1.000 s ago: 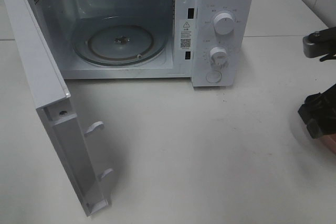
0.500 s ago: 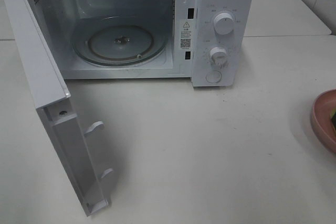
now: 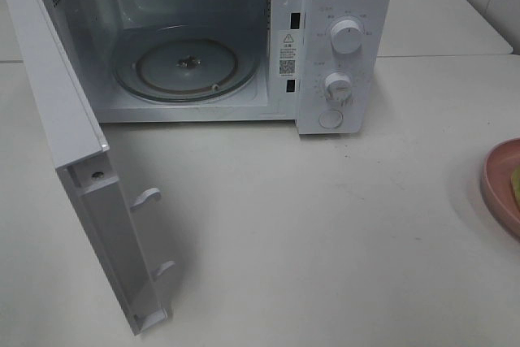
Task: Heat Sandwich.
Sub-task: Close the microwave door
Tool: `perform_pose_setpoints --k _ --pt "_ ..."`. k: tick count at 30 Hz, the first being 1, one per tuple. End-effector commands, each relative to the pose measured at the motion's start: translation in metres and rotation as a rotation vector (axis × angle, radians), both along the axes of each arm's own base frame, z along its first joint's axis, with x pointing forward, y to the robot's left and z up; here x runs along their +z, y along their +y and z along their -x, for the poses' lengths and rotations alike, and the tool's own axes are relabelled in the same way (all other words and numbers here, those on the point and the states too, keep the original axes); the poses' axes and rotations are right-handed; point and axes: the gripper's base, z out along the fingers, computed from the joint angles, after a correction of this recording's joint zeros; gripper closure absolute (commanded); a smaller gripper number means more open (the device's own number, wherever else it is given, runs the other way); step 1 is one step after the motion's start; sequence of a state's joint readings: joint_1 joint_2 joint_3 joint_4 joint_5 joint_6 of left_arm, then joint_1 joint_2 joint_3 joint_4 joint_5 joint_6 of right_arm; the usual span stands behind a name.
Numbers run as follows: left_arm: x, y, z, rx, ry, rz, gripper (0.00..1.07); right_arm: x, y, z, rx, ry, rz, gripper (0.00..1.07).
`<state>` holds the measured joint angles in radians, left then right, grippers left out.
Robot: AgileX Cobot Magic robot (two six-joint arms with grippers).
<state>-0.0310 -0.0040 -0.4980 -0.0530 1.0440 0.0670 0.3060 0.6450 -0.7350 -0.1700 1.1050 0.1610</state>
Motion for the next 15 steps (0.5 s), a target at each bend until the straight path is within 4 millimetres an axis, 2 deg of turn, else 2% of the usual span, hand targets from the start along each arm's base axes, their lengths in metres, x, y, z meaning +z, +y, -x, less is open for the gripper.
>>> perform_pose_setpoints --k 1,8,9,15 --pt "0.0 0.0 0.003 0.006 -0.039 0.006 0.05 0.007 -0.008 0.016 -0.014 -0.073 -0.003 0.31" --pt "0.0 0.0 0.003 0.006 -0.039 0.006 0.05 0.007 -0.019 0.043 -0.067 -0.185 0.0 0.31" --pt "0.0 0.0 0.003 0.006 -0.039 0.006 0.05 -0.001 -0.021 0.051 -0.082 -0.204 -0.003 0.31" --pt "0.0 0.0 0.003 0.006 -0.039 0.006 0.05 -0.025 -0.023 0.071 -0.122 -0.247 -0.036 0.31"
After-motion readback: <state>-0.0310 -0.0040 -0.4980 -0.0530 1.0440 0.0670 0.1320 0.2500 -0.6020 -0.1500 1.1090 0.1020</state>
